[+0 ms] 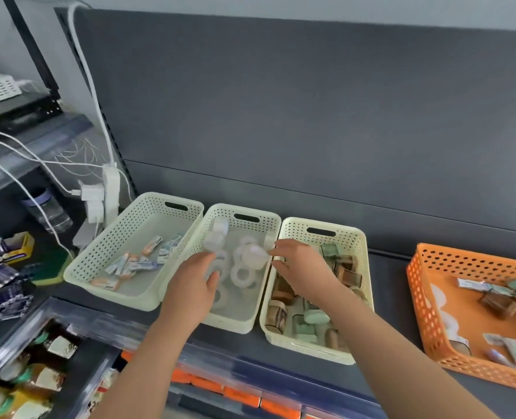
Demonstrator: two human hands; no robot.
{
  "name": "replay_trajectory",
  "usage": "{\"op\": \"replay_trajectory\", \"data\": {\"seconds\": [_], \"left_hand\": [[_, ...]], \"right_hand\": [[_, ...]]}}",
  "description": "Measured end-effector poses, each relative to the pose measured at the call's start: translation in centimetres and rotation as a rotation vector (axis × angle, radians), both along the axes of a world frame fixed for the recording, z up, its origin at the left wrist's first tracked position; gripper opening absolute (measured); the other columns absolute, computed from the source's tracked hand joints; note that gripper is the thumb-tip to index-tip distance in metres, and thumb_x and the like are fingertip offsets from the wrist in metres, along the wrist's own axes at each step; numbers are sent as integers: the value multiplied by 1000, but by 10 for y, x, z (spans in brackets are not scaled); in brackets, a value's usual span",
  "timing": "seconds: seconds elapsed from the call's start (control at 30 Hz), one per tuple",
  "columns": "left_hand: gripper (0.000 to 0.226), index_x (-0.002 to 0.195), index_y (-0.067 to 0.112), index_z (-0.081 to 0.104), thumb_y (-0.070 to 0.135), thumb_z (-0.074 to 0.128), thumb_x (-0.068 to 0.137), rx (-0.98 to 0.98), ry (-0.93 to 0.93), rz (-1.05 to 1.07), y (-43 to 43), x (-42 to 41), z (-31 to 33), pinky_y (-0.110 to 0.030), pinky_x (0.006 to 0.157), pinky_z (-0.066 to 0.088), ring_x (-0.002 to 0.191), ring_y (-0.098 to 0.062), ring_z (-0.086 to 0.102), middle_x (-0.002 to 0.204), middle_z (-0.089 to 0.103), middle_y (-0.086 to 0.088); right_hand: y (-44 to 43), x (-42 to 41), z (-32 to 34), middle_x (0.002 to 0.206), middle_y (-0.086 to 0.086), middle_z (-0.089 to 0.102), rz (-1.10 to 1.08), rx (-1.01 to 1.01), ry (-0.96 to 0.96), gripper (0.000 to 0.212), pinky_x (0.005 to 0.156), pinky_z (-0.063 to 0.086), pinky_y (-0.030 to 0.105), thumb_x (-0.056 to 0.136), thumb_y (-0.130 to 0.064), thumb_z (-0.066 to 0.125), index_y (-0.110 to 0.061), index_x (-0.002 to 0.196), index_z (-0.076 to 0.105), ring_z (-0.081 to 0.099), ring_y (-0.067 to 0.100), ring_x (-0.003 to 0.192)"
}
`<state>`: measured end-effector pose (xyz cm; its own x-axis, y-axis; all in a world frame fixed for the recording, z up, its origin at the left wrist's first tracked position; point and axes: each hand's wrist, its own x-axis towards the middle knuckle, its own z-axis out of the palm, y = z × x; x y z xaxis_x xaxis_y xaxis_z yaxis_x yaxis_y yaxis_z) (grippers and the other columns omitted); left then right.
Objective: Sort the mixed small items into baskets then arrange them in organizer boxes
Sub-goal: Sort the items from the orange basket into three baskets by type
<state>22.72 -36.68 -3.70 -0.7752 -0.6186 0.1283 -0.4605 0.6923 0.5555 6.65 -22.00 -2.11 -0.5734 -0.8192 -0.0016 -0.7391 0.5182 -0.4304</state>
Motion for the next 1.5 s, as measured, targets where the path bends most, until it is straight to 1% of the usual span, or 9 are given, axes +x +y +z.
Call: {"op": "replay_trajectory", "data": {"seconds": [0.23,0.33,0.5,0.67,0.97,1.07,1.33,1.43,1.5], "left_hand": [[33,126,17,58,26,53,94,-92,112,-266,67,-52,23,-22,95,38,117,-13,52,126,59,4],[35,128,22,57,30,52,94,-60,142,-427,113,-83,28,-17,100,35,118,-7,49,127,57,10],[34,126,24,58,30,54,93,-18,136,-624,196,-141,25,-17,101,32,118,-6,50,126,57,10],[39,131,23,54,29,56,92,63,56,-698,274,-202,18,-22,101,37,120,-9,50,131,54,8],[60,144,25,36,28,62,90,44,-209,-770,371,-295,-14,-32,109,31,134,-17,38,148,37,4],[64,146,25,33,24,63,89,32,-305,-803,382,-312,-28,-37,113,28,135,-19,35,151,31,5],[52,128,24,45,26,70,83,-8,-340,-708,378,-309,-40,-31,85,45,106,-19,55,124,55,0],[49,124,27,44,36,69,83,15,-370,-639,370,-297,-33,-28,78,48,100,-15,57,119,59,3],[57,131,27,41,38,69,82,20,-284,-578,363,-283,-23,-29,86,49,110,-14,56,126,57,6]], "right_hand": [[95,-10,15,123,-5,63,-219,-121,14,30,92,49,32,93,-28,56,-20,120,63,59,18,110],[150,-24,13,124,-10,61,-346,-89,44,33,89,43,16,92,-32,57,-24,124,61,57,14,114],[245,-55,14,122,-6,64,-498,-40,47,32,90,49,30,93,-31,57,-22,123,62,62,16,105],[340,-94,18,83,-4,68,-589,25,4,16,62,50,29,90,-18,56,-16,99,70,64,17,70],[417,-162,4,125,1,62,-592,159,-54,35,90,49,36,90,-23,60,-21,124,60,59,23,107],[419,-178,-3,117,2,65,-520,198,-50,32,84,52,36,89,-20,58,-23,121,62,61,24,101],[412,-196,-22,115,0,60,-371,319,75,28,79,54,38,85,-17,60,-21,112,64,59,22,97],[408,-196,-18,116,-2,60,-396,232,8,28,75,52,32,87,-24,61,-23,115,62,60,20,94],[404,-194,-12,115,-3,61,-403,128,-33,30,75,50,26,87,-23,62,-22,117,61,58,15,94]]}}
